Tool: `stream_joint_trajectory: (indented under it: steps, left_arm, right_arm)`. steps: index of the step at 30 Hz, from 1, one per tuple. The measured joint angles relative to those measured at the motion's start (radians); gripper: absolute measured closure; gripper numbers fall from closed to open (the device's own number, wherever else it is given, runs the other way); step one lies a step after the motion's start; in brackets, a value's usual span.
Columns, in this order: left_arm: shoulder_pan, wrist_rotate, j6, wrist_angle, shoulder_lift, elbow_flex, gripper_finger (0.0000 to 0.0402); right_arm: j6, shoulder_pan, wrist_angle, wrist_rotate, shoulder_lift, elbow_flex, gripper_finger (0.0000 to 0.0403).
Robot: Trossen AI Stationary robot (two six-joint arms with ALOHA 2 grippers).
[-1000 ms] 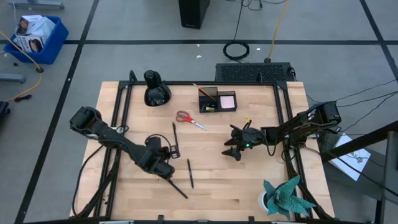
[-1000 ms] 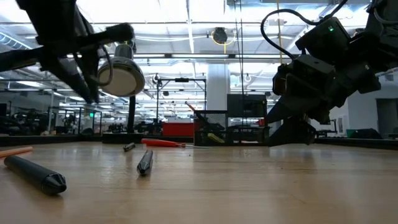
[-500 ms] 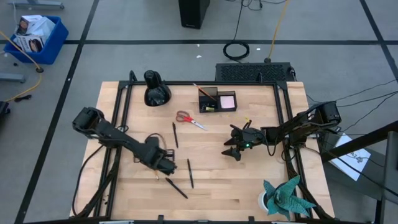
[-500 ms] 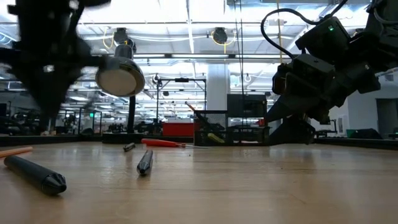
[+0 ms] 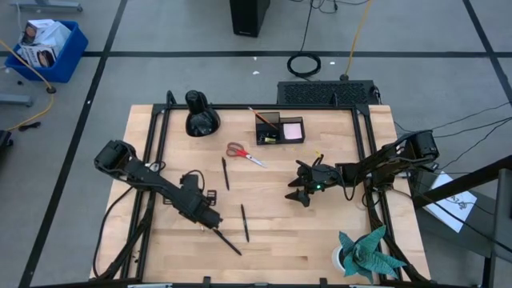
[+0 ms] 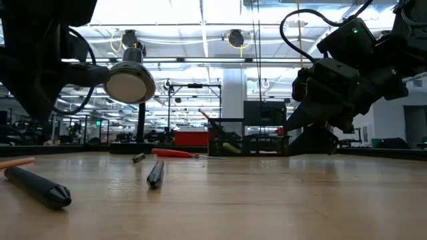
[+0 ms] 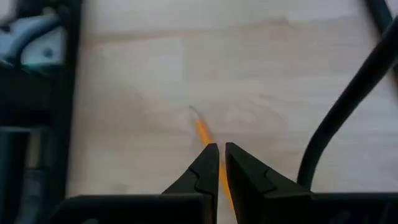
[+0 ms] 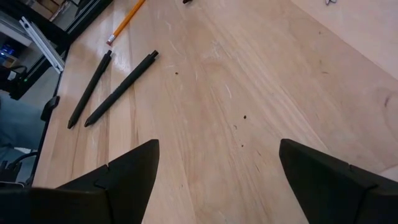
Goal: Pick and place office supplies into organizer
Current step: Put the orange pencil into the black desk organizer
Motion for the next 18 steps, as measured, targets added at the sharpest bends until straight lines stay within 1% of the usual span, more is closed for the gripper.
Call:
stream_joint_trajectory:
  steps: [1,3,5,8,13,15,16,18]
  left_arm:
    - [-0.001,0.019,0.006,-0.007,0.0,0.001,0.0366]
    - [0.005,0.121,0.006,-0.025,-0.001,0.001,0.0366]
    - [0.012,0.181,0.006,-0.023,-0.01,0.002,0.0366]
    - [0.013,0.191,0.015,-0.023,-0.019,0.003,0.0366]
    - [-0.052,0.126,0.042,0.059,-0.018,0.003,0.0366]
    - [-0.09,0.101,-0.044,0.083,-0.017,0.004,0.0366]
    - [-0.108,0.104,-0.088,0.089,-0.017,0.009,0.0366]
    - [-0.151,0.122,-0.227,0.098,-0.017,0.035,0.0366]
  right_arm:
    - [0.0,0.0,0.0,0.0,0.0,0.0,0.0078]
    - [0.0,0.0,0.0,0.0,0.0,0.0,0.0078]
    - [0.0,0.0,0.001,0.0,0.0,0.0,0.0078]
    - [0.0,0.0,0.0,0.0,0.0,0.0,0.0078]
    - [0.0,0.0,0.001,0.0,0.0,0.0,0.0078]
    - [0.0,0.0,0.002,0.0,0.0,0.0,0.0078]
    - [0.0,0.0,0.001,0.0,0.0,0.0,0.0078]
    - [0.0,0.0,0.001,0.0,0.0,0.0,0.0078]
